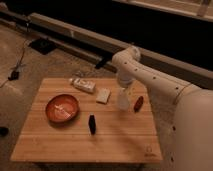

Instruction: Place the ceramic cup over the eraser

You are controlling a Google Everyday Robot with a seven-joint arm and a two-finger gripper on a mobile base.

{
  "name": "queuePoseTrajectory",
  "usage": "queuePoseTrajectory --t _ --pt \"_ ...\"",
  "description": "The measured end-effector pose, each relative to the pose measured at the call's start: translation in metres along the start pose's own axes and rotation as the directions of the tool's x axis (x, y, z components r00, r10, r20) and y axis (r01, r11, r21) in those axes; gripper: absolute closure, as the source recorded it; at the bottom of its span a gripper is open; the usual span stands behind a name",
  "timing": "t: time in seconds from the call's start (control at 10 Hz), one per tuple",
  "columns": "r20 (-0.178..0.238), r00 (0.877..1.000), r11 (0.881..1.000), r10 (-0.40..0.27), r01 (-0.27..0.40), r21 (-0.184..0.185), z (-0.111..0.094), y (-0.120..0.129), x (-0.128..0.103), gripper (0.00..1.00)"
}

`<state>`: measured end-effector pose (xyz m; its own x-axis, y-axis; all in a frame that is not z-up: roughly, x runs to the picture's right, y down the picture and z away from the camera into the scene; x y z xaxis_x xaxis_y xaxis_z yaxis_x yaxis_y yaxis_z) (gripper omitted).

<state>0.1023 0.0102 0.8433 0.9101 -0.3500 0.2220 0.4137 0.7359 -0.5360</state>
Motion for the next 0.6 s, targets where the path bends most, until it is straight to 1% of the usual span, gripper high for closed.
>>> queuePoseTrajectory --t 0.2,0.6 --pt "0.007 1.0 1.0 -0.002 0.002 -0.003 0.008 -0.004 0.006 0.2" --pt "0.036 0.999 1.0 0.007 -0.006 -0.027 0.023 -0.001 0.02 0.2"
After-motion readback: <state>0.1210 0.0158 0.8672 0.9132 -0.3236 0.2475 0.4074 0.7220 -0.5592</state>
